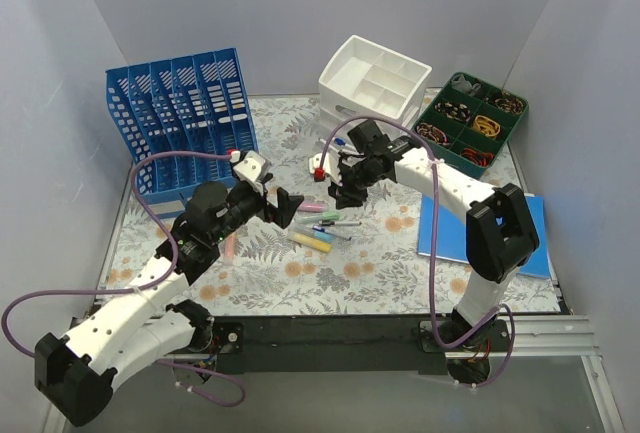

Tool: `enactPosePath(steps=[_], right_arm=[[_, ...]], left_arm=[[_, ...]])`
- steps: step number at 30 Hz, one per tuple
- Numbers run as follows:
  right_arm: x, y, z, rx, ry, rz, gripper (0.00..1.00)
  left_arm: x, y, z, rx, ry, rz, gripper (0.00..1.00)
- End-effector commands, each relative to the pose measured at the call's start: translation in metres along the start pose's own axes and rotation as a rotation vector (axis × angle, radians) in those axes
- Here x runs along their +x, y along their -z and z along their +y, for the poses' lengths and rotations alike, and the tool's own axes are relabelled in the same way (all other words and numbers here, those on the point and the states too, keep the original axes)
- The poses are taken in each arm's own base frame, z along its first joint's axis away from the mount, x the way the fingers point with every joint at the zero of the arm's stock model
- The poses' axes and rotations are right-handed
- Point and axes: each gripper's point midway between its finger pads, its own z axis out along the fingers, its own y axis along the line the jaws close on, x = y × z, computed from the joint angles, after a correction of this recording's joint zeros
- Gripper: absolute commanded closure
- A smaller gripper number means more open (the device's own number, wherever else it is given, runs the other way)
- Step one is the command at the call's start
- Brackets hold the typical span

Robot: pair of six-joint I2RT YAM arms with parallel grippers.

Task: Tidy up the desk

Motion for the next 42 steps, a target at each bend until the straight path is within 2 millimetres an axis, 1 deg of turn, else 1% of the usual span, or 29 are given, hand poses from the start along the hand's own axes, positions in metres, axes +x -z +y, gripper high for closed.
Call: enactPosePath(steps=[1, 4, 5, 6, 7, 8, 9, 13, 19, 21, 27, 30, 31, 33, 34, 35, 37, 39, 40, 42], right_arm=[[0.021, -0.007, 0.004, -0.026, 0.066, 0.048, 0.61], [0.036, -0.017, 0.007, -0.033, 0.069, 0.106, 0.61], [0.044, -0.021, 0.007, -0.034, 0.064, 0.134, 0.61], [0.048, -0.024, 0.009, -0.04, 0.06, 0.148, 0.61], [0.051, -0.028, 0.01, -0.043, 0.067, 0.154, 0.61], [0.054, -0.029, 0.009, -0.035, 0.072, 0.17, 0.61], [0.057, -0.033, 0.012, -0.039, 0.073, 0.186, 0.61], [0.065, -0.041, 0.012, -0.035, 0.077, 0.224, 0.61], [0.079, -0.051, 0.009, -0.022, 0.065, 0.294, 0.61], [0.08, -0.052, 0.007, -0.016, 0.065, 0.306, 0.62], [0.091, -0.059, 0.016, -0.045, 0.055, 0.328, 0.67], [0.095, -0.062, 0.021, -0.059, 0.05, 0.337, 0.72], [0.097, -0.062, 0.021, -0.061, 0.047, 0.34, 0.76], [0.096, -0.061, 0.022, -0.06, 0.046, 0.34, 0.82], [0.093, -0.061, 0.021, -0.056, 0.05, 0.338, 0.88], [0.093, -0.06, 0.021, -0.054, 0.044, 0.34, 0.92], [0.087, -0.056, 0.018, -0.039, 0.046, 0.332, 0.99], [0.083, -0.051, 0.019, -0.037, 0.042, 0.331, 0.99], [0.073, -0.045, 0.015, -0.02, 0.05, 0.314, 0.99], [0.062, -0.036, 0.021, -0.048, 0.047, 0.292, 0.99]], left_arm=[[-0.019, 0.009, 0.011, -0.064, -0.023, -0.063, 0.02], [-0.025, 0.014, 0.017, -0.104, -0.026, -0.094, 0.02], [-0.027, 0.016, 0.019, -0.114, -0.028, -0.106, 0.02], [-0.032, 0.019, 0.018, -0.112, -0.031, -0.124, 0.02], [-0.033, 0.02, 0.018, -0.111, -0.033, -0.13, 0.02], [-0.034, 0.021, 0.023, -0.144, -0.031, -0.137, 0.02], [-0.035, 0.022, 0.023, -0.146, -0.032, -0.141, 0.02], [-0.034, 0.022, 0.023, -0.145, -0.035, -0.139, 0.02], [-0.034, 0.022, 0.023, -0.144, -0.037, -0.138, 0.02], [-0.034, 0.021, 0.023, -0.144, -0.037, -0.136, 0.02], [-0.034, 0.022, 0.023, -0.141, -0.037, -0.137, 0.02], [-0.035, 0.022, 0.023, -0.142, -0.037, -0.139, 0.02], [-0.035, 0.022, 0.023, -0.142, -0.037, -0.139, 0.02], [-0.035, 0.022, 0.023, -0.144, -0.039, -0.139, 0.02], [-0.035, 0.022, 0.023, -0.144, -0.039, -0.139, 0.02], [-0.035, 0.022, 0.023, -0.142, -0.039, -0.139, 0.02], [-0.035, 0.022, 0.023, -0.144, -0.039, -0.139, 0.02], [-0.034, 0.022, 0.023, -0.144, -0.039, -0.138, 0.02], [-0.034, 0.022, 0.023, -0.144, -0.039, -0.137, 0.02], [-0.033, 0.021, 0.022, -0.136, -0.039, -0.136, 0.02]])
